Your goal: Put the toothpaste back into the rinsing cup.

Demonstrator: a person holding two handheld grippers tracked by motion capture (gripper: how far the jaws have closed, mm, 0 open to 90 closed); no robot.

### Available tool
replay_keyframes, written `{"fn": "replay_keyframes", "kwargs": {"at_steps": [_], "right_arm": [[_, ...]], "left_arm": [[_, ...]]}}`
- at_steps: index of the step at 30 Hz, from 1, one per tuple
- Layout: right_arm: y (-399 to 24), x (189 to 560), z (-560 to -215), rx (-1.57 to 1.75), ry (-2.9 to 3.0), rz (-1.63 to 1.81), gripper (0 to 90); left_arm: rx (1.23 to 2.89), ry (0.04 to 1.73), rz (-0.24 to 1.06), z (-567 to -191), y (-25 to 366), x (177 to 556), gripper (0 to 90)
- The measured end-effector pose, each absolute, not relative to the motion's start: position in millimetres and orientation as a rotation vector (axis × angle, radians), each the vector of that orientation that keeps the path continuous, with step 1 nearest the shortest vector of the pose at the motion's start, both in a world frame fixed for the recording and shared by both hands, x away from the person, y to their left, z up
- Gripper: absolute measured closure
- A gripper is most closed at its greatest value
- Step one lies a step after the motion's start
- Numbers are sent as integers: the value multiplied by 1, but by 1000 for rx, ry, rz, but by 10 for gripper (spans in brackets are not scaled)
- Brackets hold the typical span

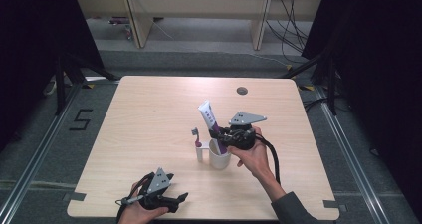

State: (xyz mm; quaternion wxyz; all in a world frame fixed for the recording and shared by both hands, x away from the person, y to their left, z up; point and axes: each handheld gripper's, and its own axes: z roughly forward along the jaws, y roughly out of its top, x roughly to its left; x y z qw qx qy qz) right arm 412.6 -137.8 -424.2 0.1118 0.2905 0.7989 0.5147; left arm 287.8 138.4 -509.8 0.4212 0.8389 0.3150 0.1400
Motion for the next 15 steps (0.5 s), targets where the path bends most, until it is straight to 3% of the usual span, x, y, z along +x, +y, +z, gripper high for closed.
{"fn": "replay_keyframes", "kwargs": {"at_steps": [15], "right_arm": [[-137, 409, -440, 896, 2357, 1473, 767]], "left_arm": [[2094, 793, 348, -511, 138, 288, 202]]}}
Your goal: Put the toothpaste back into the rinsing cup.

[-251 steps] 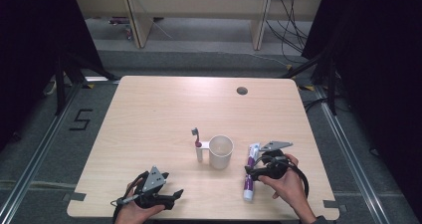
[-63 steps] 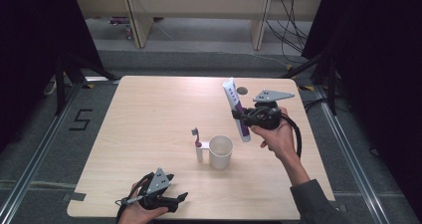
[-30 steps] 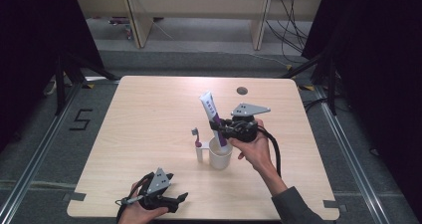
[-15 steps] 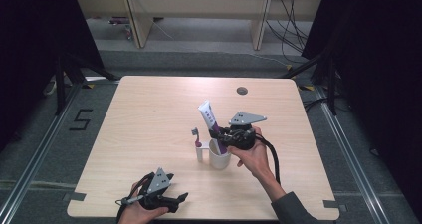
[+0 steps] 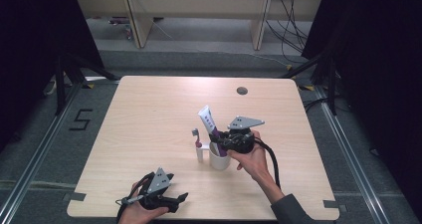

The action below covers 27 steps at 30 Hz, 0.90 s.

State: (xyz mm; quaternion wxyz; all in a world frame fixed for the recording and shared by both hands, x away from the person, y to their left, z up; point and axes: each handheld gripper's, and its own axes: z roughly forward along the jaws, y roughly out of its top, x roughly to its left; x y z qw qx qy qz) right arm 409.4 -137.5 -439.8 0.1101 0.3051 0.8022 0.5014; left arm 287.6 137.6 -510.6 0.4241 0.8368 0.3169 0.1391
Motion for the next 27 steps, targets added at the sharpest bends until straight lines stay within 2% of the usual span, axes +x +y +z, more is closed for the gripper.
{"fn": "replay_keyframes", "kwargs": {"at_steps": [27], "right_arm": [[-146, 400, -450, 899, 2419, 1423, 748]], "left_arm": [[2112, 785, 350, -511, 138, 288, 203]]}}
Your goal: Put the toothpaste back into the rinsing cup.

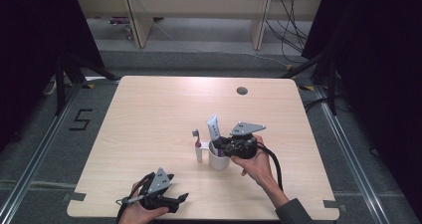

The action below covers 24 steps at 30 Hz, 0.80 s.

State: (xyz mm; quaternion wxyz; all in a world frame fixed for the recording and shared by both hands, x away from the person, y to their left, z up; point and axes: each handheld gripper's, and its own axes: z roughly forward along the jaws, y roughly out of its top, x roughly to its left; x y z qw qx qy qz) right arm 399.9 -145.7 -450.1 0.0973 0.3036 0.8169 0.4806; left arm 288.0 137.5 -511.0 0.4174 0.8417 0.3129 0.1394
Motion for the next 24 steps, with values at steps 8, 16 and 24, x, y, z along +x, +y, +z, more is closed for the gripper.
{"fn": "replay_keyframes", "kwargs": {"at_steps": [8, 16, 24], "right_arm": [[-147, 399, -449, 869, 2426, 1383, 673], [-150, 399, -446, 874, 2385, 1407, 589], [-155, 399, -443, 887, 2372, 1389, 561]], "left_arm": [[2112, 786, 350, -511, 137, 288, 203], [2112, 790, 353, -512, 137, 288, 204], [2115, 786, 344, -512, 136, 287, 204]]}}
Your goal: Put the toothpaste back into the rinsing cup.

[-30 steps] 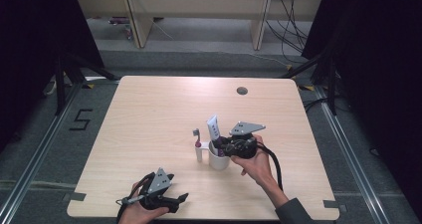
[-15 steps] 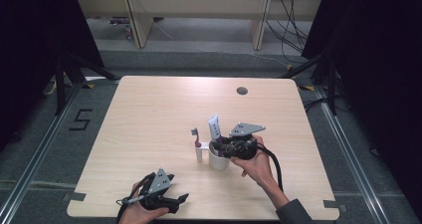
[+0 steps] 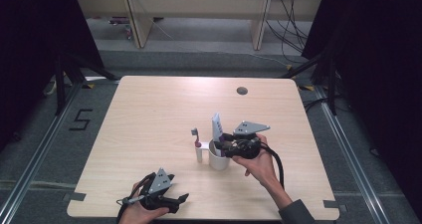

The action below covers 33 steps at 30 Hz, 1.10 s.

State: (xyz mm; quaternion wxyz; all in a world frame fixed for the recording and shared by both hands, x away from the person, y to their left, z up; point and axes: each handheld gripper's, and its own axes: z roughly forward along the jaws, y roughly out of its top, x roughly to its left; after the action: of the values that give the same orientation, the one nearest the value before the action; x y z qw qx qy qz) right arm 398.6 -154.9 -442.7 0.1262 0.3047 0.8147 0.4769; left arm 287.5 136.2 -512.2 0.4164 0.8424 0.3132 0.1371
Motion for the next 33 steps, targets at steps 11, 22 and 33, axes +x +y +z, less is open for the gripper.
{"fn": "replay_keyframes", "kwargs": {"at_steps": [11, 22, 33], "right_arm": [[-160, 396, -440, 894, 2368, 1392, 544], [-170, 393, -430, 894, 2329, 1400, 530], [-187, 388, -422, 907, 2285, 1424, 505]], "left_arm": [[2121, 782, 339, -512, 136, 288, 205], [2121, 783, 339, -512, 136, 288, 207], [2130, 779, 349, -512, 137, 288, 207]]}}
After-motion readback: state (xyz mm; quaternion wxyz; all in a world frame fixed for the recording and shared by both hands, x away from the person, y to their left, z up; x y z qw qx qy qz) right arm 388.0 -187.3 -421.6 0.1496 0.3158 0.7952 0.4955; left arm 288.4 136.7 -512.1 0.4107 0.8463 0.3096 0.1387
